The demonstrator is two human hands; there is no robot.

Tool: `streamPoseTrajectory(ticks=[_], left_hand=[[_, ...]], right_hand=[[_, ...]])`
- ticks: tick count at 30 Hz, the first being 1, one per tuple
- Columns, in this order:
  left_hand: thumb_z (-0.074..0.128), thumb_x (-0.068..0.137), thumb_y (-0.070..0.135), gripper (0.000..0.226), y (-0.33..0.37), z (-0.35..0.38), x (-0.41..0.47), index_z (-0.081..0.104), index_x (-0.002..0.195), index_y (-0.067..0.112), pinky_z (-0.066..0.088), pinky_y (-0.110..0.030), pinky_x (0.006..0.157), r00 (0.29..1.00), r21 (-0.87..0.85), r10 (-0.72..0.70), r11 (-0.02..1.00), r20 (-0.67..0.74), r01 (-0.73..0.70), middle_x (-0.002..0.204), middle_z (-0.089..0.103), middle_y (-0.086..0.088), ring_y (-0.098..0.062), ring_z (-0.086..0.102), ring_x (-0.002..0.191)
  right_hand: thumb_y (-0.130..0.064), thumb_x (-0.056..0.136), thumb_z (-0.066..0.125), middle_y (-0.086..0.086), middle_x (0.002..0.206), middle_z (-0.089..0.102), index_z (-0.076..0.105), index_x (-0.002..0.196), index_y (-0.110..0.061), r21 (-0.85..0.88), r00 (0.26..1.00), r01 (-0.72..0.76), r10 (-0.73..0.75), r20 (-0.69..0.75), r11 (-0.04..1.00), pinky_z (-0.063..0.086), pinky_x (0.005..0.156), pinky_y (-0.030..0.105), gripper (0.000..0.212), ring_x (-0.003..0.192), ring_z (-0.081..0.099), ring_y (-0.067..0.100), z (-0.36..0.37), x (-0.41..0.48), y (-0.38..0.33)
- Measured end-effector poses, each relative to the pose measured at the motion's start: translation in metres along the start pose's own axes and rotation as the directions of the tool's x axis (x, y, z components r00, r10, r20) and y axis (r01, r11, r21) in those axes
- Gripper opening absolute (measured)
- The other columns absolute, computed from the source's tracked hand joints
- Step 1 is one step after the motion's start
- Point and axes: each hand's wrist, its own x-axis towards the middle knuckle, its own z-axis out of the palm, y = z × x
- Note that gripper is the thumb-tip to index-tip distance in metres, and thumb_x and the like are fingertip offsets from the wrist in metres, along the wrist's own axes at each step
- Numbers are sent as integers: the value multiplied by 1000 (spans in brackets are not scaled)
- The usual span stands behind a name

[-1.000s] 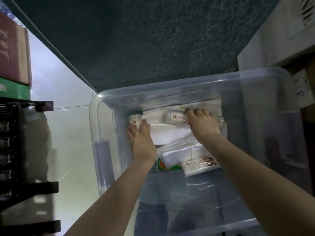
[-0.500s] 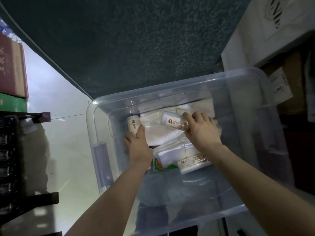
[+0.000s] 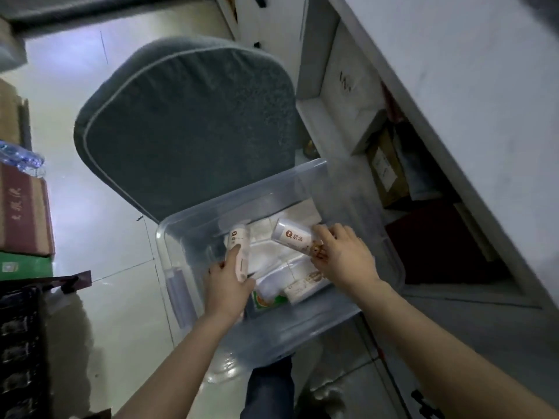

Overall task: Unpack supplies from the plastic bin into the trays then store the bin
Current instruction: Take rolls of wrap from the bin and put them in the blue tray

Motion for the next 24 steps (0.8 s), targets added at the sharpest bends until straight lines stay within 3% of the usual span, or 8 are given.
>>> streamPoseTrajectory(ticks=[5,7,10,14,18,24], left_hand=[[71,72,22,81,65,-32,-55,35,142,41,42,-37,89,963,18,269,963,-4,-269,116,43,2,-23,44,106],[71,69,19,83,95,-44,-79,36,141,42,42,-33,83,921,24,389,921,2,-389,115,44,5,-18,47,103],[73,64,16,84,139,-60,-117,40,138,40,45,-31,79,836,35,549,835,11,-549,114,48,10,-13,51,100],[71,61,20,81,190,-68,-172,45,136,37,48,-33,84,701,46,713,699,24,-713,115,49,15,-10,50,104],[71,59,26,83,238,-54,-222,43,136,35,45,-29,89,509,91,854,502,108,-860,118,50,16,-7,50,107],[68,57,27,82,310,4,-289,43,133,40,42,-26,92,239,92,934,223,265,-971,118,50,19,-10,50,107]], right_hand=[[-45,75,69,3,109,54,44,130,-28,1,984,-19,19,-177,1000,49,77,41,63,101,51,25,-73,-71,20],[-48,76,68,2,107,55,46,127,-28,-10,964,-23,19,-267,1000,47,72,38,58,97,52,23,-104,-106,30],[-54,79,50,1,105,54,47,126,-28,12,930,-44,46,-366,999,44,69,34,55,94,51,23,-150,-161,45],[-44,79,61,3,108,54,48,125,-28,4,882,-102,92,-461,995,46,74,37,50,98,49,24,-200,-236,68],[-42,77,66,2,104,55,50,122,-27,-23,817,-199,153,-555,980,45,74,37,49,97,50,24,-234,-316,96],[-41,75,71,4,109,55,48,129,-27,5,701,-453,360,-615,891,45,77,38,60,102,50,27,-243,-442,160]])
